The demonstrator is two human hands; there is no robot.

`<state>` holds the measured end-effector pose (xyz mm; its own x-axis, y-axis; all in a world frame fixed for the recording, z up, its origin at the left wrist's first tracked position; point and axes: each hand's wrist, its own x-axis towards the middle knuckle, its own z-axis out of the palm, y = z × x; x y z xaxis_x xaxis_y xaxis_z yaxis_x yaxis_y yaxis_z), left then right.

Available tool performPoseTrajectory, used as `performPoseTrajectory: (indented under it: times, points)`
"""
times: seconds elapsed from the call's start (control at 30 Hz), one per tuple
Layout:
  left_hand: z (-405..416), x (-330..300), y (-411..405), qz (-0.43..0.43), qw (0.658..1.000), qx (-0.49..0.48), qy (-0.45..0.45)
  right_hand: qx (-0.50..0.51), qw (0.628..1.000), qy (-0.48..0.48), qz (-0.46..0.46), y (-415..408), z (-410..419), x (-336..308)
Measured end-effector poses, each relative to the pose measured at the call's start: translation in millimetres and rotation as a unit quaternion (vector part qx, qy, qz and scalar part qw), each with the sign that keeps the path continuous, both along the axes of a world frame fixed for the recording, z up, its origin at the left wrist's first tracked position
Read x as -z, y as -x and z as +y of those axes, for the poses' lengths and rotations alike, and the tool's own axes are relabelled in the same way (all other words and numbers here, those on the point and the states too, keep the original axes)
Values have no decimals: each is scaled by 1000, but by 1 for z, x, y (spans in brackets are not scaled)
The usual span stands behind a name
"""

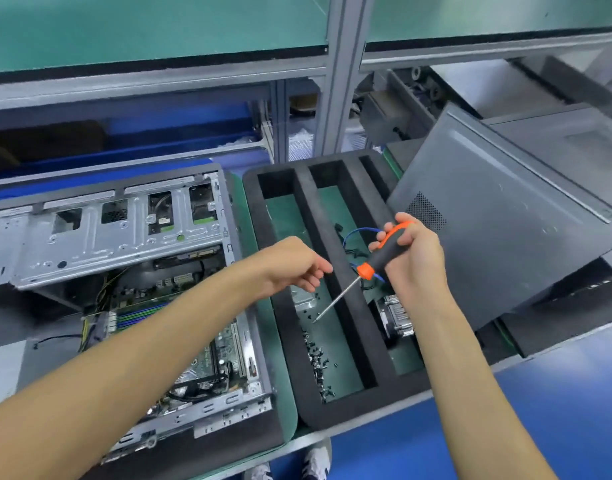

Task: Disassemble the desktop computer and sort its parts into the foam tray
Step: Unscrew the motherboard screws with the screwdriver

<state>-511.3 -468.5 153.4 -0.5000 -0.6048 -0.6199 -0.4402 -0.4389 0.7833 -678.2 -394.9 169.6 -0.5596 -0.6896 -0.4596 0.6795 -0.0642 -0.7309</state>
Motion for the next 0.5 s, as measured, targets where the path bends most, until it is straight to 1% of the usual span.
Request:
performPoseTrajectory:
  times: [0.03,0.1,0.17,0.27,0.33,0.43,0.5]
  points:
    - [0,11,10,-45,998,36,9,-8,1000,-9,19,5,1,3]
    - [0,33,25,-114,990,78,5,-23,999,-14,42,14,4,10]
    - [3,49,34,-150,985,77,-35,-35,998,-16,54,22,5,15]
    - [1,66,43,-187,981,38,-44,-56,996,-17,65,31,5,19]
    - [-1,65,45,-166,981,37,-97,-66,996,-7,66,33,2,20]
    - [-8,57,43,-104,975,21,-195,-76,995,15,66,32,-4,16]
    - [-10,49,39,-70,971,3,-228,-83,994,26,64,29,-9,11]
